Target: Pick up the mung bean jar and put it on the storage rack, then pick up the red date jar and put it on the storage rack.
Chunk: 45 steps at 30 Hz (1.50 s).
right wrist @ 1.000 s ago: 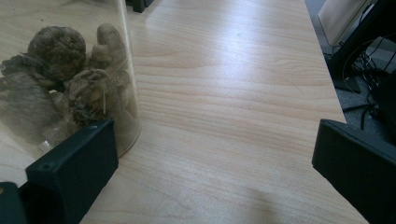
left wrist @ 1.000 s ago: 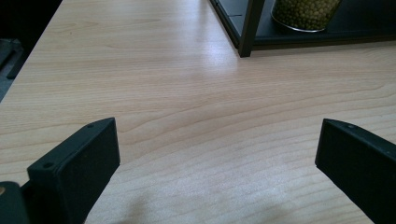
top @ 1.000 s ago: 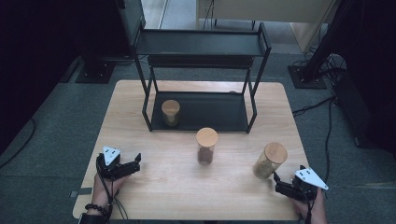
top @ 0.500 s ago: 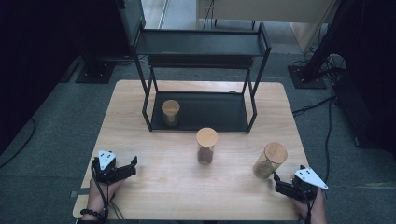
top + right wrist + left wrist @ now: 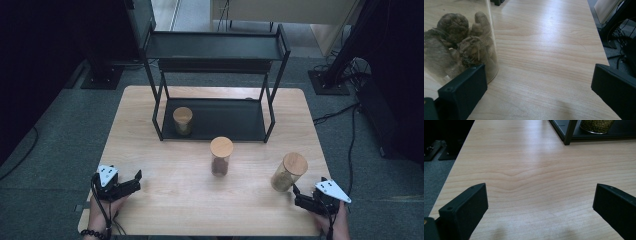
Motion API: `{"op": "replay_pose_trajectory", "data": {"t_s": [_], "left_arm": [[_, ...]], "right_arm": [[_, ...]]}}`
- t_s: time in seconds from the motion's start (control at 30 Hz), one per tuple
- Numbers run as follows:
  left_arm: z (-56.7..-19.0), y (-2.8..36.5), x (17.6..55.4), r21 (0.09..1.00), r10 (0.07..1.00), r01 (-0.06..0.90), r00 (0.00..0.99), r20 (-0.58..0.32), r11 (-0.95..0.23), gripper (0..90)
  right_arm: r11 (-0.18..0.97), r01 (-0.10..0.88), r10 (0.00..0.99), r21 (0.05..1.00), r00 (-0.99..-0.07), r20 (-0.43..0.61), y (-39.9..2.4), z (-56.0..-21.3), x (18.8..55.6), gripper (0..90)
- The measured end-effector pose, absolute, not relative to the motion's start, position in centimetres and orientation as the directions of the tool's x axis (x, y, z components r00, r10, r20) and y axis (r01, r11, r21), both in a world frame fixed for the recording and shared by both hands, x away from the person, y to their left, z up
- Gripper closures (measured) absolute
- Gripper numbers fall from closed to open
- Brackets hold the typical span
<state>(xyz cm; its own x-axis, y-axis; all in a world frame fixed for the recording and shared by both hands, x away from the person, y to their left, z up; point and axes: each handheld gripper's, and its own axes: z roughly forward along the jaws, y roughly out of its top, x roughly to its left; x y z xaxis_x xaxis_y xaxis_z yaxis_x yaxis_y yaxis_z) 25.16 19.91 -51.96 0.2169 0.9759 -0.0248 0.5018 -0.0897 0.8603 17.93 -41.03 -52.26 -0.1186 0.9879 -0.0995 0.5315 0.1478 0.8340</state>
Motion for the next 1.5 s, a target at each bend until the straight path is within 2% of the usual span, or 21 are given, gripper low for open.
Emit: {"op": "replay_pose_trajectory", "data": {"t_s": [0.37,0.53,0.67,0.9,1.07,1.23,1.5], "left_arm": [[-52.0,20.5,24.9,0.862,0.986,0.506,0.157,-0.057,-0.03,0.1],[-52.0,20.6,24.6,0.871,0.985,0.491,0.155,-0.077,-0.009,0.1],[-51.9,20.4,24.3,0.883,0.983,0.467,0.174,-0.049,-0.039,0.1],[-51.9,20.7,24.2,0.886,0.98,0.463,0.183,-0.076,-0.018,0.1],[-51.9,20.6,24.2,0.886,0.977,0.462,0.2,-0.068,-0.033,0.1],[-51.9,20.7,24.3,0.882,0.977,0.47,0.199,-0.081,-0.023,0.2],[-51.9,20.8,24.3,0.881,0.974,0.474,0.206,-0.091,-0.017,0.2]], "right_arm": [[0.144,0.536,0.988,0.832,-0.121,-0.094,-41.1,-52.3,18.0,0.2],[0.134,0.547,0.989,0.827,-0.125,-0.078,-41.2,-52.3,18.1,0.4],[0.122,0.547,0.988,0.828,-0.142,-0.052,-41.4,-52.3,18.0,0.4],[0.162,0.501,0.984,0.85,-0.143,-0.103,-40.8,-52.2,17.1,0.8],[0.202,0.507,0.979,0.838,-0.129,-0.157,-39.9,-52.2,16.9,1.7],[0.156,0.507,0.987,0.848,-0.119,-0.11,-39.7,-51.9,16.5,1.7],[0.163,0.511,0.985,0.844,-0.14,-0.105,-38.4,-51.3,15.4,1.7]]}}
